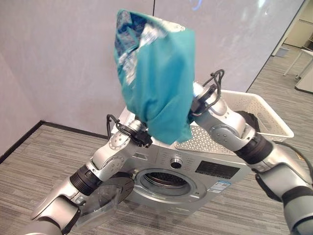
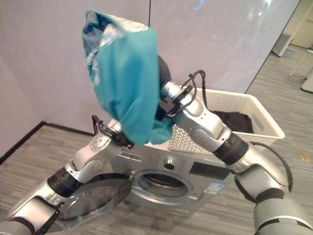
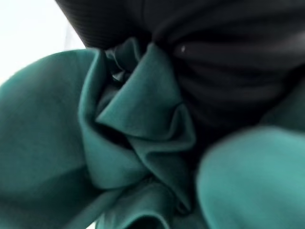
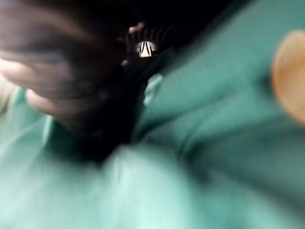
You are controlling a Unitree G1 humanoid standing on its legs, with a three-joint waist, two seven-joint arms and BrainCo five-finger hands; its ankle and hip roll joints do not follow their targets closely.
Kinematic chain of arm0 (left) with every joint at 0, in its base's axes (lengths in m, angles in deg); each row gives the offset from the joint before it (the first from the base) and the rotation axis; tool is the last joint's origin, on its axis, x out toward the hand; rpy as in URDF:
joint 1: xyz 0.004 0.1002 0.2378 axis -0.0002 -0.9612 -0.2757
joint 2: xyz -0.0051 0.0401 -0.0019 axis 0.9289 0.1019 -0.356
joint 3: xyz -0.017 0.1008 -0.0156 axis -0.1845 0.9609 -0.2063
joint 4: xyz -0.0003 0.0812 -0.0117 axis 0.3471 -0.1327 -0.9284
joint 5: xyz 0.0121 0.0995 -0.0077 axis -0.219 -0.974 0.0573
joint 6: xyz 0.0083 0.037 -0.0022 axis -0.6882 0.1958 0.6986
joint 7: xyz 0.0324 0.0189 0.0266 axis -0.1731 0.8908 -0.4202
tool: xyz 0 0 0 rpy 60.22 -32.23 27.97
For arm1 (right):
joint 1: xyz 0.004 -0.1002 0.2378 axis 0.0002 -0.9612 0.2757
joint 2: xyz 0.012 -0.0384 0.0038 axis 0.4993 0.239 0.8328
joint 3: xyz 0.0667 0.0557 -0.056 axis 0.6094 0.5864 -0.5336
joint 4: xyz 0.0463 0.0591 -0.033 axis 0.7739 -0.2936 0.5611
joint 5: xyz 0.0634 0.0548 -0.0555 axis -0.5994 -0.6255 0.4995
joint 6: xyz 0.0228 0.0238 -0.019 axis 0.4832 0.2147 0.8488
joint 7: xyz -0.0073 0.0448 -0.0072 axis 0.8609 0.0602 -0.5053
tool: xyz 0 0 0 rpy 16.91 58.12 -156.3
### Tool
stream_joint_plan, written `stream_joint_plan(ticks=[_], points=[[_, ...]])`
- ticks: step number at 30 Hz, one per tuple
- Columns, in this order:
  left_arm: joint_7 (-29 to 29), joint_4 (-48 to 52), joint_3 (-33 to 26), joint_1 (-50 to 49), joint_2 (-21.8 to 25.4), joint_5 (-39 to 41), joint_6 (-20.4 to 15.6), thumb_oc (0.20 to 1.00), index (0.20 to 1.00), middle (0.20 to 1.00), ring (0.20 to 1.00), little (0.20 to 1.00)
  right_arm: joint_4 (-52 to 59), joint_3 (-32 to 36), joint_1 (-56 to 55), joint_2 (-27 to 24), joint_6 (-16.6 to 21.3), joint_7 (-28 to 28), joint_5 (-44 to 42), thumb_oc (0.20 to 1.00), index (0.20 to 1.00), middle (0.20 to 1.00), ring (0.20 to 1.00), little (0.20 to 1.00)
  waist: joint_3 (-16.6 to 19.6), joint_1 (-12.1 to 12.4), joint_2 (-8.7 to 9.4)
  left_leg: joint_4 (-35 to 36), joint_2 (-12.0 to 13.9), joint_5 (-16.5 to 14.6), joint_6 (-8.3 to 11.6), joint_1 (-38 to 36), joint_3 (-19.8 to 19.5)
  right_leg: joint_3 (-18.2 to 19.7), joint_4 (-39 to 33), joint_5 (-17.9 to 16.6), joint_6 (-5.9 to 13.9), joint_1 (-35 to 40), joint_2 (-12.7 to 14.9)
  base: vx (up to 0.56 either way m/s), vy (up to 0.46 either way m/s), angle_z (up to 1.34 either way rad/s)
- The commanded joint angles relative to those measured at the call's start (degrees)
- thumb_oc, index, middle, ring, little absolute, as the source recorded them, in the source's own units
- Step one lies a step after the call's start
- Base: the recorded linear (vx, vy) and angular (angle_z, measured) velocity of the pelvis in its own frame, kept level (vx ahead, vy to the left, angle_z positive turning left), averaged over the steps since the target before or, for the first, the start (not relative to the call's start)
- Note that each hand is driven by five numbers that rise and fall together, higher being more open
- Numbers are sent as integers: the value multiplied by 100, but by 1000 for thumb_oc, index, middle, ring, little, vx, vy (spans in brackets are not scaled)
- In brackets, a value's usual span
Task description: Grab the laundry basket,head to the washer,open it,put in the laundry and shut it.
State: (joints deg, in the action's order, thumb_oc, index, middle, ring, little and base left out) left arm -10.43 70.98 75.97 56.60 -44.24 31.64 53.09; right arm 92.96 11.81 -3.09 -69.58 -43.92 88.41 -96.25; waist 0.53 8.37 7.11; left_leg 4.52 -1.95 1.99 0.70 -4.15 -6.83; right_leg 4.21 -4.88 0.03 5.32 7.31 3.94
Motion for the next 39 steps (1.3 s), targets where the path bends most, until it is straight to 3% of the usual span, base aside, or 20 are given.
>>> stream_joint_plan(ticks=[1, 5, 13, 26, 32, 39], points=[[182, -183, -459, 450, -209, -165, -476, 200, 200, 200, 200, 200, -119, 614, 337, -34, 392, 337, 1081, 1000, 1000, 1000, 1000, 1000, 400, -38, -9, -126, 162, -511, -9, -50, -16, -205, -12, -165, 306, -195, 266, 4, 0, -5], [203, -312, -575, 464, -338, -209, -518, 200, 200, 200, 200, 200, -467, 922, 489, -131, 456, 728, 2136, 1000, 1000, 1000, 1000, 1000, 408, -67, -14, -144, 140, -487, -16, 2, -2, -177, -12, -203, 317, -254, 269, 0, 0, 0], [167, -283, -776, 464, -431, -284, -659, 200, 200, 200, 200, 200, -365, 1300, 480, -78, 589, 1019, 2794, 1000, 1000, 1000, 1000, 1000, 413, -125, -70, -141, 135, -514, -34, 0, 13, -113, -12, -200, 309, -270, 271, 0, 0, 0], [132, 324, -1530, -92, -354, -1020, -1021, 200, 200, 200, 200, 200, -76, 3443, -1031, -753, 718, 2440, 5194, 1000, 1000, 1000, 1000, 1000, 504, -271, -177, -178, 149, -636, -54, -88, -58, -81, -2, -78, 284, -164, 278, 2, 0, 0], [203, 710, -1777, -481, -283, -1316, -1079, 200, 200, 200, 200, 200, -177, 4371, -1878, -1150, 749, 2844, 5501, 1000, 1000, 1000, 1000, 1000, 551, -362, -201, -179, 153, -629, -41, -88, -64, -70, -3, -86, 290, -170, 284, -2, -5, 2], [306, 1176, -2118, -1002, 10, -1798, -1144, 200, 200, 200, 200, 200, -1443, 5459, -3365, -1368, 596, 3178, 5361, 1000, 1000, 1000, 1000, 1000, 484, -529, -328, -163, 153, -624, -38, -93, -18, 15, -2, -95, 292, -220, 277, -8, -5, -3]])
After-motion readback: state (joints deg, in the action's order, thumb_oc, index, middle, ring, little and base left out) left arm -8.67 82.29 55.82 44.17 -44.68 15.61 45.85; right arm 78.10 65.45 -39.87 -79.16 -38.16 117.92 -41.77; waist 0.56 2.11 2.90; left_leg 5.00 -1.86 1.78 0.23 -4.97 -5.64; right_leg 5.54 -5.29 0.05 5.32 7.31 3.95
